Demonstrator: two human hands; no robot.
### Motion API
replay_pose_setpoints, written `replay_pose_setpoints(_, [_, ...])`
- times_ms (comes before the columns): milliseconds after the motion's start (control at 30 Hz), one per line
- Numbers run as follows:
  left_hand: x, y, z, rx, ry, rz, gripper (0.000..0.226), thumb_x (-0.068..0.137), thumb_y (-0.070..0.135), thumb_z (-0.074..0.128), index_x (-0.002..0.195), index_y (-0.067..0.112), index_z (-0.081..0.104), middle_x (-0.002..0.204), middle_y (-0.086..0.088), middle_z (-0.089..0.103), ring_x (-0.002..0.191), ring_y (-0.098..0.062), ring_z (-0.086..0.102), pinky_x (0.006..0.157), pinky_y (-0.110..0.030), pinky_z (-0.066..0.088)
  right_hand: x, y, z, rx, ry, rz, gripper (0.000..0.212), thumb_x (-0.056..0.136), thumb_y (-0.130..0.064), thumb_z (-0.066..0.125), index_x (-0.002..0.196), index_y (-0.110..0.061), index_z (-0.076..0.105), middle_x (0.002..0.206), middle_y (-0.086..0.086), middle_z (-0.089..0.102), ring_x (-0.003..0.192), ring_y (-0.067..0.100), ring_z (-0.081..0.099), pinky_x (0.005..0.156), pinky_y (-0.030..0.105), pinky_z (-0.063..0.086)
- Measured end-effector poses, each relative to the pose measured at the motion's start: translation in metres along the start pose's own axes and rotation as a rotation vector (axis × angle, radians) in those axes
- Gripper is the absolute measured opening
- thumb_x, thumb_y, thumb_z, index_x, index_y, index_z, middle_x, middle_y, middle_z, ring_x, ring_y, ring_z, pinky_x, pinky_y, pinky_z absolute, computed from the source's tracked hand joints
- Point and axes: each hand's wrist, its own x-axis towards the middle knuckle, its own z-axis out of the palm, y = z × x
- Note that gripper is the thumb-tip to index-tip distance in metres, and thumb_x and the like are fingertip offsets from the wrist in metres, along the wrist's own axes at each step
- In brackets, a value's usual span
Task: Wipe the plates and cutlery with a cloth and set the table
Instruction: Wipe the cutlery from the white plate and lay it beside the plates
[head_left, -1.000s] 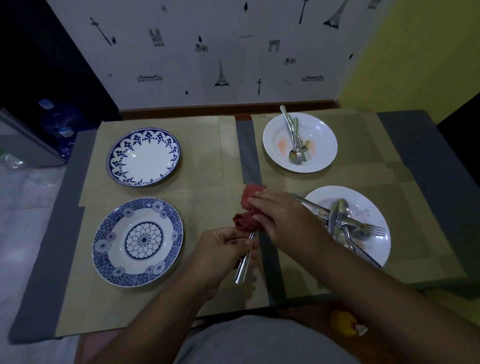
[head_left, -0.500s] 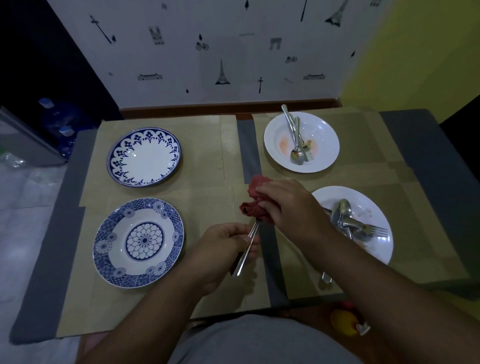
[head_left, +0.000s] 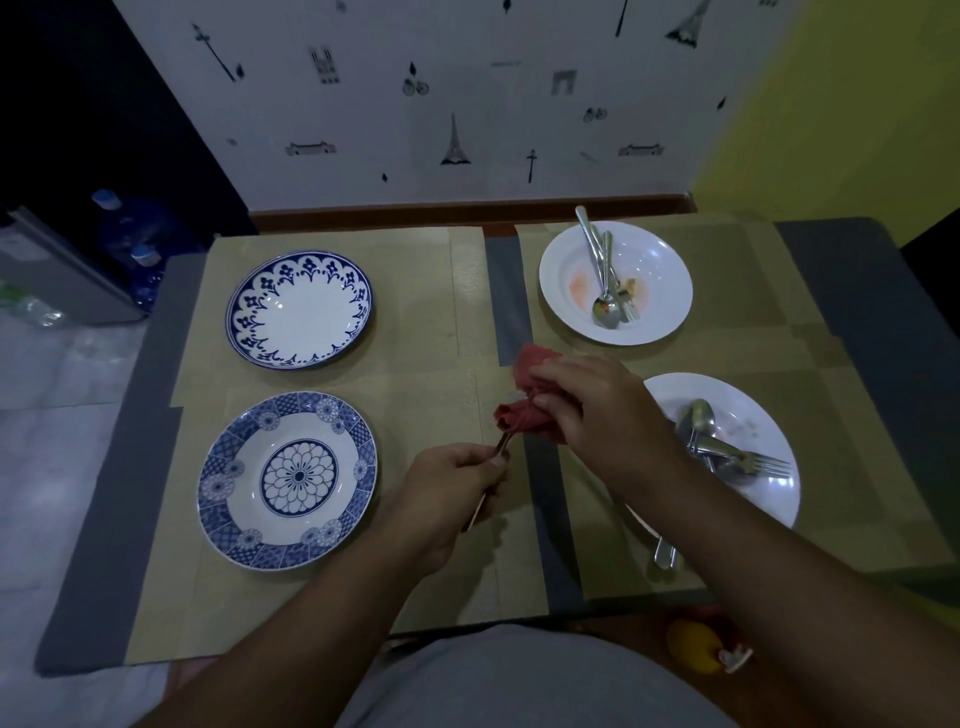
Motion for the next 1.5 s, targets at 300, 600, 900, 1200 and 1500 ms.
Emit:
replay_pose_setpoints(300, [-0.001,0.001,-0.001,-0.053,-0.092,-0.048,0.019,0.09,0.0,0.068,0.1,0.012,0.079,0.076,0.002,0.074,0.066,-0.009,0.065,0.06,-0.022,0.051,0.003,0.004,0.003,-0.004,0.009,-0.003,0.029,0.088,-0.016,0.069,0.117,-0.02,0.068,0.114,-0.001,0.068,0.106,0.019,0.058,0.091,0.039,0.049])
replay_pose_setpoints(600, [0.001,-0.005,-0.001,-0.066,-0.086,0.025,0.019,0.089,0.003,0.069,0.1,0.015,0.081,0.094,-0.005,0.078,0.086,-0.019,0.065,0.088,-0.037,0.051,-0.017,-0.005,0.018,0.013,-0.175,0.019,0.05,0.081,-0.03,0.076,0.129,-0.022,0.062,0.133,0.005,0.06,0.118,0.026,0.051,0.102,0.041,0.041])
replay_pose_setpoints(900, [-0.008,-0.02,0.004,0.01,-0.005,0.208,0.028,0.09,0.001,0.069,0.083,0.026,0.078,0.076,0.001,0.074,0.068,-0.007,0.063,0.067,-0.021,0.052,0.017,-0.008,0.012,0.005,-0.015,0.008,0.028,0.085,-0.019,0.071,0.112,-0.021,0.07,0.109,-0.003,0.07,0.098,0.02,0.059,0.086,0.041,0.049])
replay_pose_setpoints(1200, [-0.006,-0.03,-0.002,-0.044,0.061,0.209,0.021,0.091,0.001,0.068,0.097,0.018,0.079,0.088,-0.002,0.079,0.076,-0.007,0.067,0.073,-0.022,0.053,-0.001,-0.014,0.02,0.009,-0.052,-0.043,0.026,0.085,-0.014,0.071,0.11,-0.019,0.069,0.108,-0.002,0.069,0.097,0.02,0.058,0.086,0.038,0.048])
replay_pose_setpoints(1500, [-0.01,-0.042,-0.002,-0.025,0.081,0.205,0.016,0.092,0.005,0.069,0.097,0.017,0.078,0.062,0.01,0.066,0.057,-0.002,0.056,0.055,-0.016,0.045,0.027,0.0,0.022,0.005,-0.054,0.024,0.026,0.087,-0.019,0.068,0.113,-0.02,0.069,0.106,-0.002,0.07,0.098,0.015,0.06,0.087,0.038,0.051])
